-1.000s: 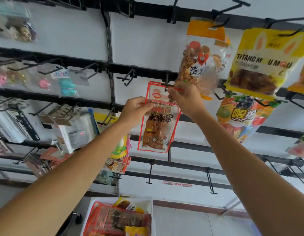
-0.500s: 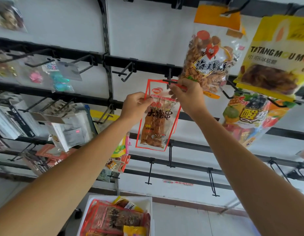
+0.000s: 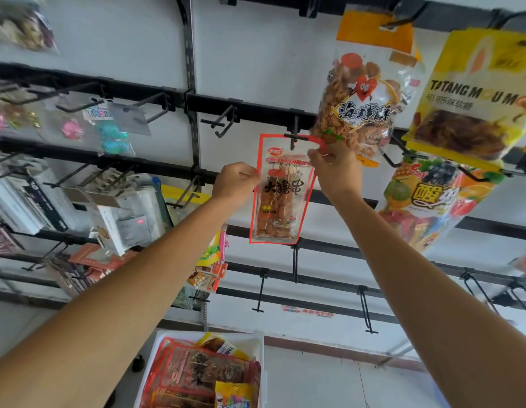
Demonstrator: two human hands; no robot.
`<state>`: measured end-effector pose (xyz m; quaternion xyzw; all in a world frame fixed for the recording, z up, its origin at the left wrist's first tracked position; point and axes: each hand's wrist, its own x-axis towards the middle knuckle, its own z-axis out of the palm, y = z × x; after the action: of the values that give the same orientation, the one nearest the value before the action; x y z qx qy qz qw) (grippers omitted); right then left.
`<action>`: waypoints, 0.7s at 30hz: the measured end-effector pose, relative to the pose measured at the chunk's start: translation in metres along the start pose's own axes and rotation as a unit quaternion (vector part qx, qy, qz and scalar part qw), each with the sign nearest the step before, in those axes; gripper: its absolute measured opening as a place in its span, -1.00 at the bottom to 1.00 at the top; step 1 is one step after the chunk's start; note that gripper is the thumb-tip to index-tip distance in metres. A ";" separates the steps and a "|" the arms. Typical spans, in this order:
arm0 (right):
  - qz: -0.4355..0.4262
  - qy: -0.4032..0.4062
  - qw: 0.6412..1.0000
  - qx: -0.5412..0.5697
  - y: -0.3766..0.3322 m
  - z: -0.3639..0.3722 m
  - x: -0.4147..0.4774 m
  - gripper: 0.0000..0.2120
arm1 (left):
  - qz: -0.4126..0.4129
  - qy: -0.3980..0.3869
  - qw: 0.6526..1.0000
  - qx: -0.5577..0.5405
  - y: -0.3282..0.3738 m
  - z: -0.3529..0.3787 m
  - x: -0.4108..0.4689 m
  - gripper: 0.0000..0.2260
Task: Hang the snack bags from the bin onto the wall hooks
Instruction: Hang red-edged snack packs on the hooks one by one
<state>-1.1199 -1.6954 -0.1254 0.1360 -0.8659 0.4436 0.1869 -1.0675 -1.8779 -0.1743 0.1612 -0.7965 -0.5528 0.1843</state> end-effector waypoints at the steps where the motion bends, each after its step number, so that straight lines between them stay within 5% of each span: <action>1: 0.018 -0.008 1.000 -0.007 0.004 -0.001 -0.003 -0.78 | -0.013 -0.008 1.000 0.007 -0.003 -0.001 -0.001 -0.93; 6: 0.093 -0.111 0.983 -0.116 0.019 -0.012 -0.031 -0.69 | -0.050 -0.058 0.993 0.089 -0.011 -0.012 -0.025 -0.78; 11: 0.026 -0.301 0.924 -0.236 0.019 -0.018 -0.064 -0.62 | -0.010 -0.136 0.964 0.230 -0.002 -0.020 -0.055 -0.75; 17: -0.051 -0.333 0.905 -0.259 -0.015 -0.023 -0.086 -0.52 | 0.045 -0.208 0.897 0.387 0.027 -0.048 -0.084 -0.66; 21: -0.088 -0.340 0.902 -0.250 -0.045 -0.018 -0.095 -0.54 | 0.047 -0.203 0.888 0.410 0.040 -0.076 -0.102 -0.64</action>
<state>-1.0130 -1.6997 -0.1258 0.3032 -0.9438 0.1209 -0.0525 -0.9440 -1.8799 -0.1246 0.0690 -0.9790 -0.1881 -0.0387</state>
